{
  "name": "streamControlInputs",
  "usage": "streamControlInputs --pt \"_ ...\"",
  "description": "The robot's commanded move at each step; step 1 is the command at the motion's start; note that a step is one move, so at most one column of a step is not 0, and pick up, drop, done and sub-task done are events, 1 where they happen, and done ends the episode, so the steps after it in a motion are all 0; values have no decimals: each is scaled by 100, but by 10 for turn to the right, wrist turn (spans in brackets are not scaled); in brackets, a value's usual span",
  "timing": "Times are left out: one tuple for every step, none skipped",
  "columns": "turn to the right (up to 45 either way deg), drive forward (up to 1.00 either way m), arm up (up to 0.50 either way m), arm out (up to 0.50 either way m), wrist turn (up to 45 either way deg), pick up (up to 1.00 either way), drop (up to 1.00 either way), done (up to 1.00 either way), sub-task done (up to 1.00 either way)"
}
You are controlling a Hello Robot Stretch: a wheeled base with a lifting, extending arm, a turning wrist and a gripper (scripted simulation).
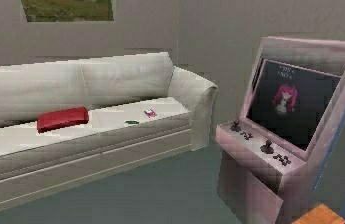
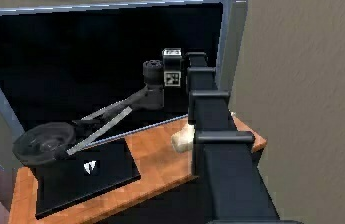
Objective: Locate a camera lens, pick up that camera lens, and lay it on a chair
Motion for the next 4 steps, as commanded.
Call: streamControlInputs --pt "0 0 0 0 -330 0 0 0 0" --pt "0 0 0 -26 0 0 0 0 0" --pt "-450 0 0 0 0 0 0 0 0" --pt "-450 0 0 0 0 0 0 0 0"
